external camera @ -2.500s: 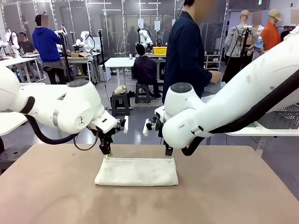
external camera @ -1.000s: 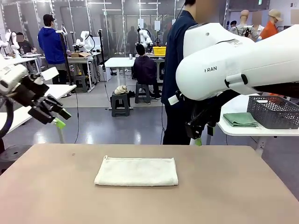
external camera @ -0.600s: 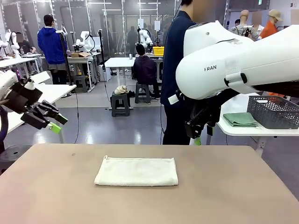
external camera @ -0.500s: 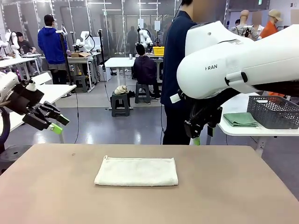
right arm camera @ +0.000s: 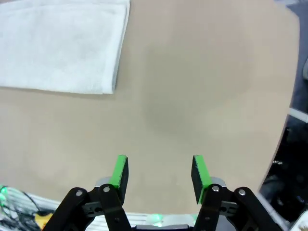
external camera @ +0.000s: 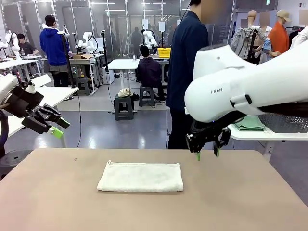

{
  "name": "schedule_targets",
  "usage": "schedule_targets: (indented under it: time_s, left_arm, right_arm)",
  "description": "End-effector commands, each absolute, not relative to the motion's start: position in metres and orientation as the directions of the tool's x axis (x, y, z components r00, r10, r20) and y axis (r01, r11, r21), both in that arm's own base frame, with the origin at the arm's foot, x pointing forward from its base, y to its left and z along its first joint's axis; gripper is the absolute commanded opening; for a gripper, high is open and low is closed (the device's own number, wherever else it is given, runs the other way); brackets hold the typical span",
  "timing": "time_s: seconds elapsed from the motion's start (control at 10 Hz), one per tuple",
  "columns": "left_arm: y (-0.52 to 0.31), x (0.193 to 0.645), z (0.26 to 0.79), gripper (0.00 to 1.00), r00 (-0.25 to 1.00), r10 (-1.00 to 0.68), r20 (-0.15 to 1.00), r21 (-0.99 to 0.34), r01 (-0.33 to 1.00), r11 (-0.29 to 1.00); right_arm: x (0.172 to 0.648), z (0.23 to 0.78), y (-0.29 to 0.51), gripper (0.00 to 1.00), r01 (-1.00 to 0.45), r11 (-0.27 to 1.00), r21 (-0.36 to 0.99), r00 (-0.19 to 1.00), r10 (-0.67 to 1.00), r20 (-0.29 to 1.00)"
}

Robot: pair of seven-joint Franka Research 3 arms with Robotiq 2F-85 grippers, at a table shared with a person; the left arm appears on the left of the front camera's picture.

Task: Fold the towels and place them in the basket.
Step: When a person lays out a Towel with hook on the table, fold it in half twice.

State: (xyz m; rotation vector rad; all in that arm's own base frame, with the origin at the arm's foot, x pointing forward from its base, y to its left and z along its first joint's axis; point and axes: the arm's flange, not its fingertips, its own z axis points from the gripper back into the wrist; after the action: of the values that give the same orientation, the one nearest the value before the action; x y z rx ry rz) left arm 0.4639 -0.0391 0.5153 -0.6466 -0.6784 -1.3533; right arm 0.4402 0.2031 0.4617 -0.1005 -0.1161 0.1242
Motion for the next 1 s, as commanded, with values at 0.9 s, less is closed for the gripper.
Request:
schedule_targets:
  time_s: [0.9]
  left_arm:
    - [-0.040, 0.463, 0.519, 0.80, 0.094, -0.655, 0.750, -0.029, 0.994, 0.109]
  right_arm:
    - [0.448, 0.379, 0.216, 0.67, -0.032, 0.993, 0.115, 0.984, 0.011, 0.177]
